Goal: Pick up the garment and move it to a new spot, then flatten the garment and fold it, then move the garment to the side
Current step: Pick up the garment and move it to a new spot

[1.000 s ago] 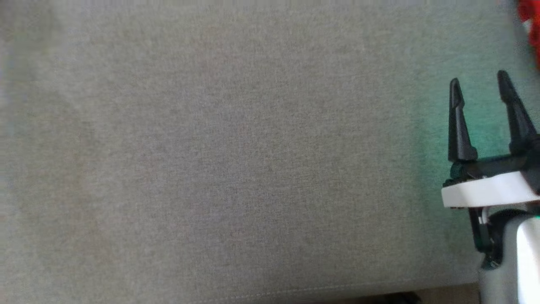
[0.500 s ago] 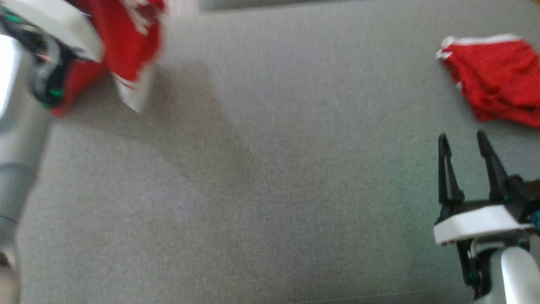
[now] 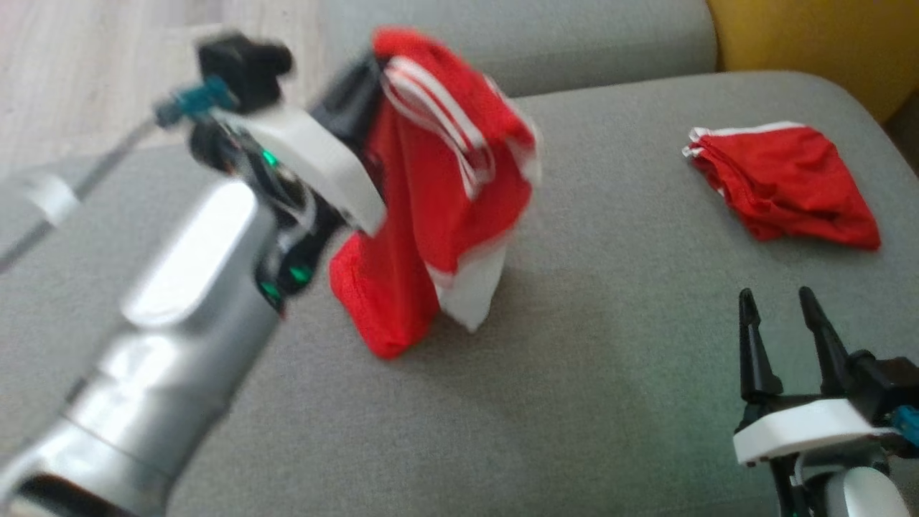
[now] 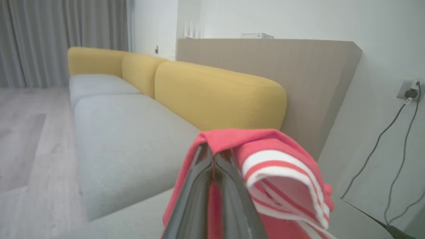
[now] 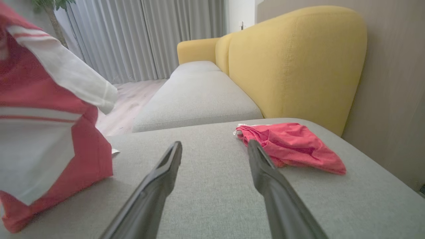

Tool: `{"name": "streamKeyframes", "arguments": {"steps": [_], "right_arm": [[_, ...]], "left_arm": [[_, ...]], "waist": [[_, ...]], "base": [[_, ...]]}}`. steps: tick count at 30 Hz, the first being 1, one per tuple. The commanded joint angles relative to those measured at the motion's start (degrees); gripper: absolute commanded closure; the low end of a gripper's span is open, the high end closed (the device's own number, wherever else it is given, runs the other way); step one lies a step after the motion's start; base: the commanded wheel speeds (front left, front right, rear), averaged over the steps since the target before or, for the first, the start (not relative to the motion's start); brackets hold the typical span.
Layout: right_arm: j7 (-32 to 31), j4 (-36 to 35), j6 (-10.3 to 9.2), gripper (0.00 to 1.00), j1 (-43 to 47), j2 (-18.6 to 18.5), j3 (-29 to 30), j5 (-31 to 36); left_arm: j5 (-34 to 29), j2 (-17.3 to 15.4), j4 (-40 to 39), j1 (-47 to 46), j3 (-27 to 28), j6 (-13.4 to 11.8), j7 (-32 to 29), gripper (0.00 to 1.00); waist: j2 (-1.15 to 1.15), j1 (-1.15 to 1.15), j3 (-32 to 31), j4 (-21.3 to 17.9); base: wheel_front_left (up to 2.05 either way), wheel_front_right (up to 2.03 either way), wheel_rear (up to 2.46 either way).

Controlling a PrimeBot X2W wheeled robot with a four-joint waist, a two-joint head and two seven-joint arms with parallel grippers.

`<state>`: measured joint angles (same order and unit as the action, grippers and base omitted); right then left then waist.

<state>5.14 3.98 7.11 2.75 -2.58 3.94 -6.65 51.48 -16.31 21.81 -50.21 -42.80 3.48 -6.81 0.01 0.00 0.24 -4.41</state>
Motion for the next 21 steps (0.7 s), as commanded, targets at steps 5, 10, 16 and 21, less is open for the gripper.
{"name": "streamKeyframes", "arguments": {"steps": [5, 10, 16, 21], "right_arm": [[1.38, -0.69, 0.37, 0.0, -3.03, -0.3, -2.42, -1.11], [2.03, 0.63, 0.37, 0.0, -4.68, -0.3, -3.56, -1.51], [2.63, 2.28, 0.37, 0.0, -5.63, -0.3, -3.92, -1.68], [2.59, 3.01, 0.37, 0.0, -6.22, -0.3, -3.87, -1.09]], "left_arm": [[1.39, -0.93, 1.48, 4.43, 2.59, -2.29, 3.51, 1.0], [1.74, -2.4, 9.64, 10.46, 3.91, -3.82, 8.38, 1.0], [0.24, -1.85, 18.62, 13.36, 3.57, -4.18, 14.16, 0.0], [-1.57, -0.03, 22.53, 12.76, 1.89, -2.93, 17.08, 0.0]], "waist": [[-0.01, 0.0, 3.02, -1.73], [-0.01, 0.0, 5.57, -2.89], [-0.01, 0.0, 7.47, -2.75], [-0.01, 0.0, 7.39, -1.4]], "base": [[0.0, 0.0, 0.0], [0.0, 0.0, 0.0], [0.0, 0.0, 0.0], [0.0, 0.0, 0.0]]}}
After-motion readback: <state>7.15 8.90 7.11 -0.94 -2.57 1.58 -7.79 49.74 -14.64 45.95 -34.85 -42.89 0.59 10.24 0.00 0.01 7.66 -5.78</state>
